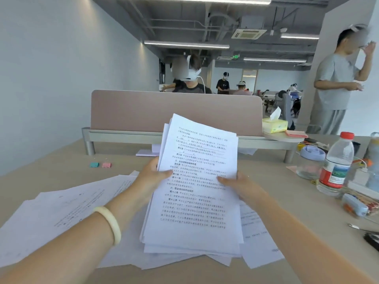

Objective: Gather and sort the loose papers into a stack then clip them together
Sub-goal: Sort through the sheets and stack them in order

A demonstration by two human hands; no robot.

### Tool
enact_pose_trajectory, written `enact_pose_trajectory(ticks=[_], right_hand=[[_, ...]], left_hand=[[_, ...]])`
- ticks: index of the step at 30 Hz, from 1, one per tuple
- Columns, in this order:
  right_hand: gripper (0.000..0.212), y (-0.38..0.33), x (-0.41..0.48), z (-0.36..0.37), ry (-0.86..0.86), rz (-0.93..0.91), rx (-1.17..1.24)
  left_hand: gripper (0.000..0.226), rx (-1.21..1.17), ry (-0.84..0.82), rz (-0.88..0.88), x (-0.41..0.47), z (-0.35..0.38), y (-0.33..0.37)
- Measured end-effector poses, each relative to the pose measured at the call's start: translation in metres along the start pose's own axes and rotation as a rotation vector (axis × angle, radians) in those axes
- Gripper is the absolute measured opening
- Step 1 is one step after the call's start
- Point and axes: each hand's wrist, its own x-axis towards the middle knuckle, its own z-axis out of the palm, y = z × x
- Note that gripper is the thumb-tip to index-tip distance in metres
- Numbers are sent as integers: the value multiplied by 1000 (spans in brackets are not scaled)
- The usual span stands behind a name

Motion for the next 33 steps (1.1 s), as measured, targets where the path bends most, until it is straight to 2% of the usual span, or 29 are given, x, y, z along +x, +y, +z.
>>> enact_pose_trajectory(ticks=[3,6,9,12,14,16,17,20,23,25,27,29,33], right_hand=[[26,-36,8,38,62,-230,-25],[17,-69,11,66,2,-401,62],[36,-70,15,83,-63,-488,71],[45,-47,17,99,-85,-413,104],[47,-28,19,108,-89,-337,111],[38,-16,19,115,-44,-326,66],[34,-15,18,117,-14,-328,36],[29,-28,14,118,6,-374,32],[33,-36,17,115,-74,-382,66],[33,-26,18,118,-109,-318,19],[26,-13,17,123,-118,-282,-23],[30,-16,19,124,-114,-295,-33],[23,-36,47,121,-150,-303,-194]], left_hand=[[37,31,148,137,-7,-40,25],[39,64,248,282,-13,-68,47],[49,48,202,303,-19,-81,47],[55,2,184,253,-22,-88,22],[48,-1,214,177,-24,-90,3],[37,64,249,120,-25,-88,-12],[38,88,268,104,-26,-86,-15],[44,100,322,115,-22,-88,-10],[42,80,329,117,-27,-94,-7],[35,132,317,85,-34,-92,-17],[38,197,295,95,-41,-87,-26],[40,248,273,130,-41,-84,-22],[33,206,296,68,-38,-92,-7]])
